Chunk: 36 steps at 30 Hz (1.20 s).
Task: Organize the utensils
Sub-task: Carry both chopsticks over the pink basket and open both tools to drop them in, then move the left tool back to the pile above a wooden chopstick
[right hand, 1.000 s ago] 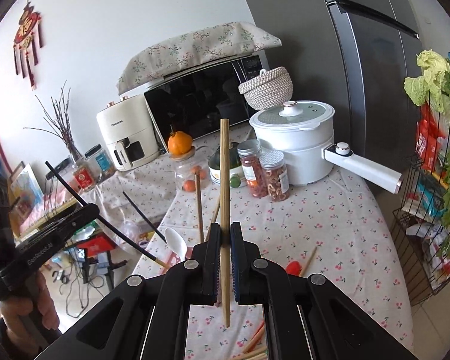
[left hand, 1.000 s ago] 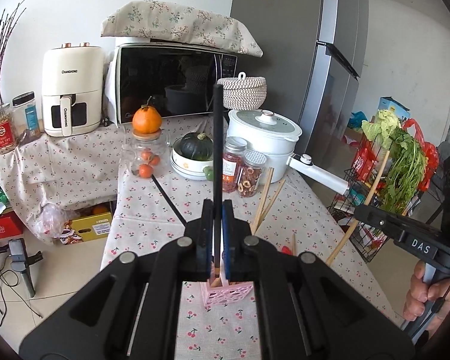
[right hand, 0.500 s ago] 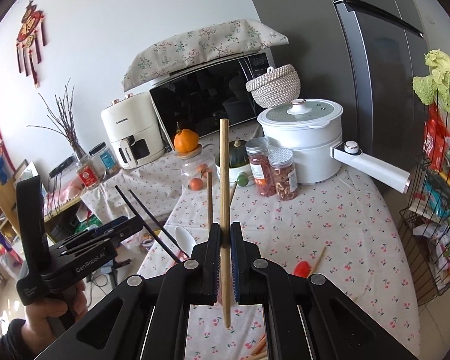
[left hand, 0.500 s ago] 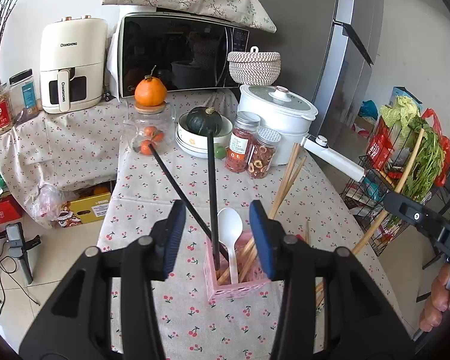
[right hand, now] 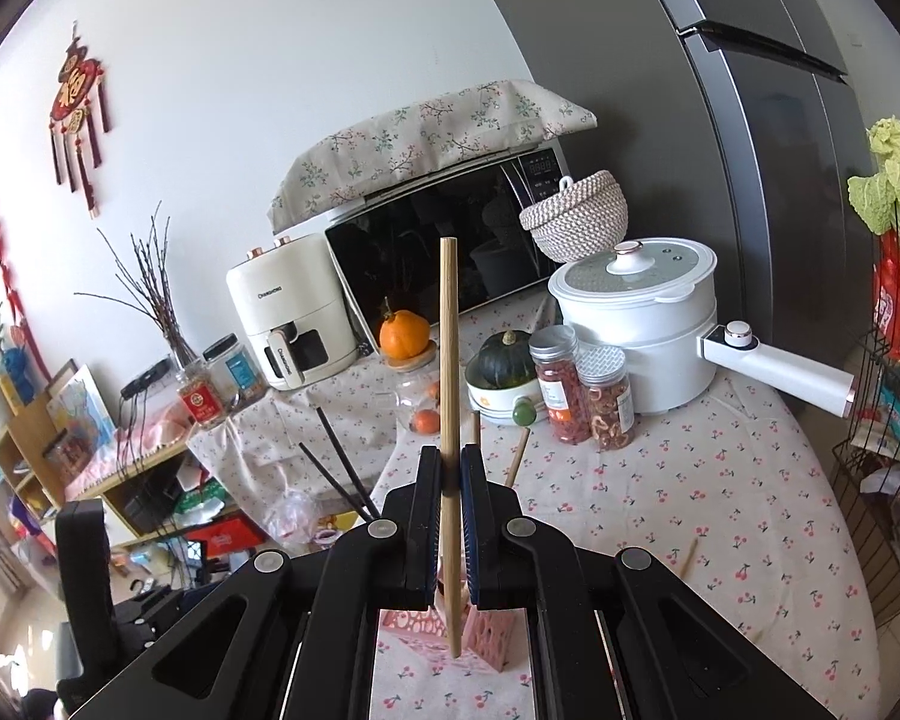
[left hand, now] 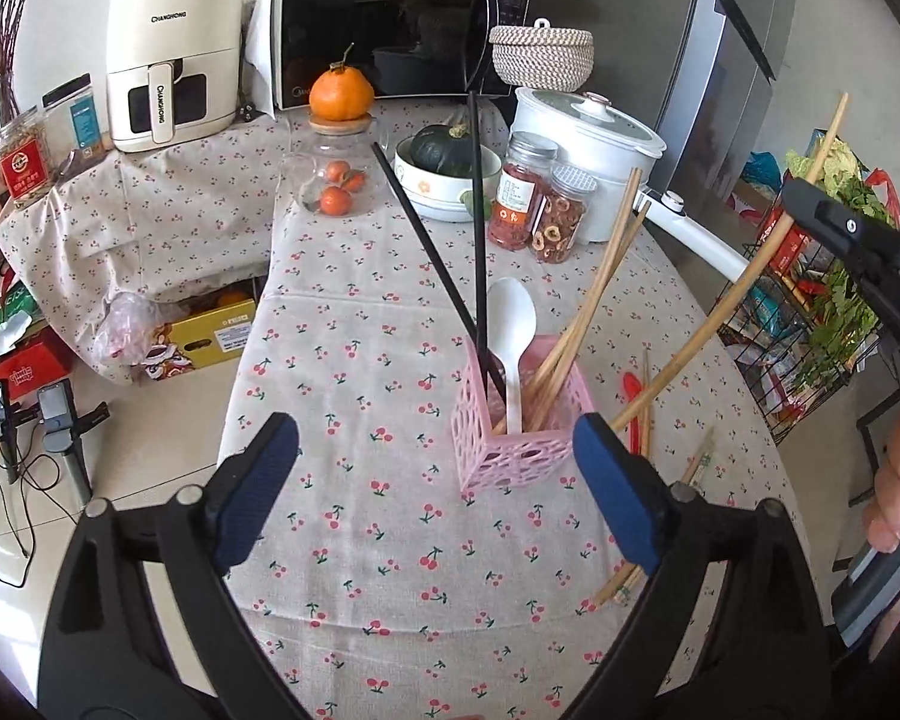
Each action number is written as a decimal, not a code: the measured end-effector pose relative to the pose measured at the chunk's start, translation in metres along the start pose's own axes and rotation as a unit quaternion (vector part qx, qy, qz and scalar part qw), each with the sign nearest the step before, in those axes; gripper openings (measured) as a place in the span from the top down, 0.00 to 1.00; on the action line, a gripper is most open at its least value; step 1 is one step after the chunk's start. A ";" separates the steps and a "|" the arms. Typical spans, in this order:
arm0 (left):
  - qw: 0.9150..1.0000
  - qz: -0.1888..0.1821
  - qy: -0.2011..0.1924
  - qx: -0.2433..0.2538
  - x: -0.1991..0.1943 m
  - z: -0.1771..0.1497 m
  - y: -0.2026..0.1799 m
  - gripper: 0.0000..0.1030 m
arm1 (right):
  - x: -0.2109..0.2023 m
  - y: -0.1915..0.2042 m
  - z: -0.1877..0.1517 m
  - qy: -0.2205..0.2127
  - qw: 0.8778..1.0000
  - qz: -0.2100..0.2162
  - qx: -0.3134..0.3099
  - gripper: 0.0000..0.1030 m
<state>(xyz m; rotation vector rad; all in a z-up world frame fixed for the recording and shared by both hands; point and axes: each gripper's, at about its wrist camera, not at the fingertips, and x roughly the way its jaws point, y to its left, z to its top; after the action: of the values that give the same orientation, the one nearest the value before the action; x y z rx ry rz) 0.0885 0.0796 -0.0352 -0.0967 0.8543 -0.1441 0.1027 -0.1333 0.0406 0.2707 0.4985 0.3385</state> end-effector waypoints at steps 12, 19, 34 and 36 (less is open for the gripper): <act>0.999 0.000 0.032 -0.016 0.008 -0.008 0.014 0.07 | 0.032 0.003 -0.006 -0.020 1.000 -0.010 0.001 0.94; 0.999 -0.001 0.033 -0.014 0.009 -0.008 0.012 0.06 | 0.060 0.013 -0.024 0.021 0.999 -0.028 -0.034 0.94; 1.000 0.001 0.024 -0.007 0.004 -0.009 0.006 0.06 | 0.040 -0.008 -0.022 0.058 0.998 -0.012 -0.005 0.30; 1.000 0.001 0.023 -0.002 0.004 -0.010 0.002 0.06 | 0.034 -0.015 -0.022 0.066 0.998 -0.019 -0.008 0.23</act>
<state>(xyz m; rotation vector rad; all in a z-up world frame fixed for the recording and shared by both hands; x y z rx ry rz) 0.0836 0.0810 -0.0448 -0.0976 0.9006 -0.1434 0.1227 -0.1300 0.0027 0.2240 0.6312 0.3237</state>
